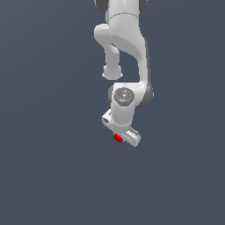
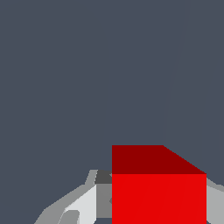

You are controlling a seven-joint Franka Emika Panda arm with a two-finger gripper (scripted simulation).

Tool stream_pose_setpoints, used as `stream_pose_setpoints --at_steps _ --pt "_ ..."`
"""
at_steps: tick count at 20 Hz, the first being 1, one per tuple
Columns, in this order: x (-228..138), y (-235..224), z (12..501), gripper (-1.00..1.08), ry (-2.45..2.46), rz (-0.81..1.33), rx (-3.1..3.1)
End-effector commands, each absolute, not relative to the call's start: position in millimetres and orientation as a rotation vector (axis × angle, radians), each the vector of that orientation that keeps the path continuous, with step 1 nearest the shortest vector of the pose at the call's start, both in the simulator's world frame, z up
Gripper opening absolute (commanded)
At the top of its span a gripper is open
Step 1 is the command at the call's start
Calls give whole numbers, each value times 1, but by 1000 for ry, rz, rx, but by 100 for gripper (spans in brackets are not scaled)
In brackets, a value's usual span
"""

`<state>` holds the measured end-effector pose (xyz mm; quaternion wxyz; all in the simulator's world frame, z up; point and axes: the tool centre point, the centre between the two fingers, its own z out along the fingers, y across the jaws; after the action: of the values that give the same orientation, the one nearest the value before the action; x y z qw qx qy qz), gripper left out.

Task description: Pick up the red cube and move it to a goal position.

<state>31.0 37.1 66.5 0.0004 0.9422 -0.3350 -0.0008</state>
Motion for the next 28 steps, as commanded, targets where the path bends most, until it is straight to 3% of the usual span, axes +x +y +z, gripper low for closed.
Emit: stream_pose_setpoints --at_steps 1,17,28 --pt "35 39 88 -100 -1053 0 2960" --pt "67 51 254 -100 -1053 0 2959" --pt "80 56 304 -100 -1053 0 2959"
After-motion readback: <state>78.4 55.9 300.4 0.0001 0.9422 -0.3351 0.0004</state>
